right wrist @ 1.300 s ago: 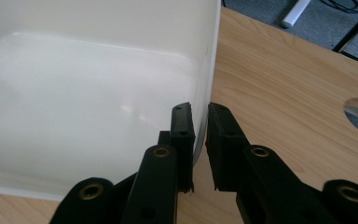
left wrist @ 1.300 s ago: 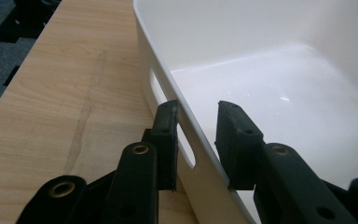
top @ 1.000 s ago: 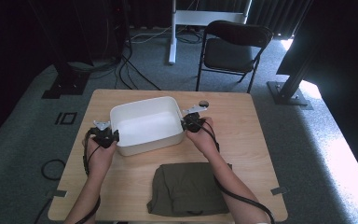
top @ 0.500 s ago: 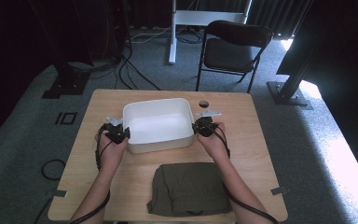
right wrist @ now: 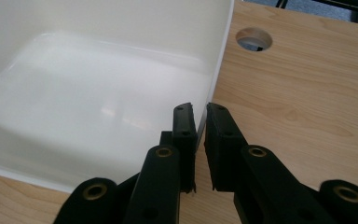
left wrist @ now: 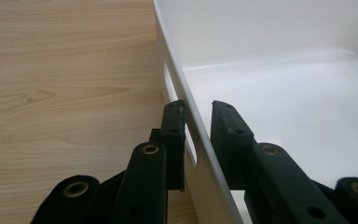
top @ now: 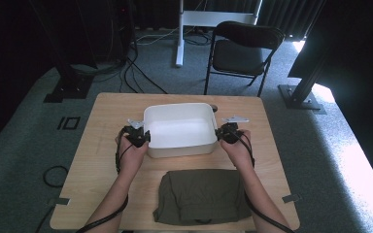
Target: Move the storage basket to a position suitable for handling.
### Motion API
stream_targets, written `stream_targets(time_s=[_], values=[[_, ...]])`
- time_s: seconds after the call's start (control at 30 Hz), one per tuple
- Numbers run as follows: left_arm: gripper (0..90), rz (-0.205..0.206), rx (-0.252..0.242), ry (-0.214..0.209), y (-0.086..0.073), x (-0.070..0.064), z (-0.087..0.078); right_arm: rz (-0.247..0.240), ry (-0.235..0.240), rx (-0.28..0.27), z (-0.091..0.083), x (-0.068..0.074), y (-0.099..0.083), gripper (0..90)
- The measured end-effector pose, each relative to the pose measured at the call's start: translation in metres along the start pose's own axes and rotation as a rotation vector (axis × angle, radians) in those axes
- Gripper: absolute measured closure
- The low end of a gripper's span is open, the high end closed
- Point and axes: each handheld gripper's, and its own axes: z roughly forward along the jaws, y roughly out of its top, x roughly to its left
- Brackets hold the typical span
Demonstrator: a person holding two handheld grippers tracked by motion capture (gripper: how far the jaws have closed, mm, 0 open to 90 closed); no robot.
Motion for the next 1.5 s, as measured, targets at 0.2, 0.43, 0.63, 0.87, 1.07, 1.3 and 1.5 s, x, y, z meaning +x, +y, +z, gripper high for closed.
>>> stream_targets(time_s=[0.2, 0.43, 0.63, 0.87, 1.07, 1.3, 1.5], values=[[76.5, 0.018, 0.004, -0.023, 0.005, -0.018, 0.007, 0.031, -0.017, 0.000, -0.008, -0.017, -0.006, 83.2], [76.5, 0.039, 0.008, -0.051, 0.012, -0.040, 0.018, 0.072, -0.037, -0.008, -0.020, -0.037, -0.016, 83.4], [76.5, 0.066, 0.015, -0.068, 0.021, -0.057, 0.027, 0.104, -0.055, -0.013, -0.029, -0.053, -0.024, 83.6], [76.7, 0.089, 0.018, -0.085, 0.026, -0.072, 0.034, 0.133, -0.073, -0.019, -0.036, -0.067, -0.030, 83.8], [76.6, 0.092, 0.026, -0.093, 0.029, -0.075, 0.038, 0.155, -0.074, -0.020, -0.038, -0.074, -0.031, 84.0], [76.4, 0.086, 0.030, -0.084, 0.035, -0.070, 0.043, 0.166, -0.070, -0.027, -0.031, -0.073, -0.026, 84.1], [76.4, 0.089, 0.026, -0.087, 0.035, -0.070, 0.044, 0.171, -0.074, -0.028, -0.029, -0.074, -0.024, 84.3]])
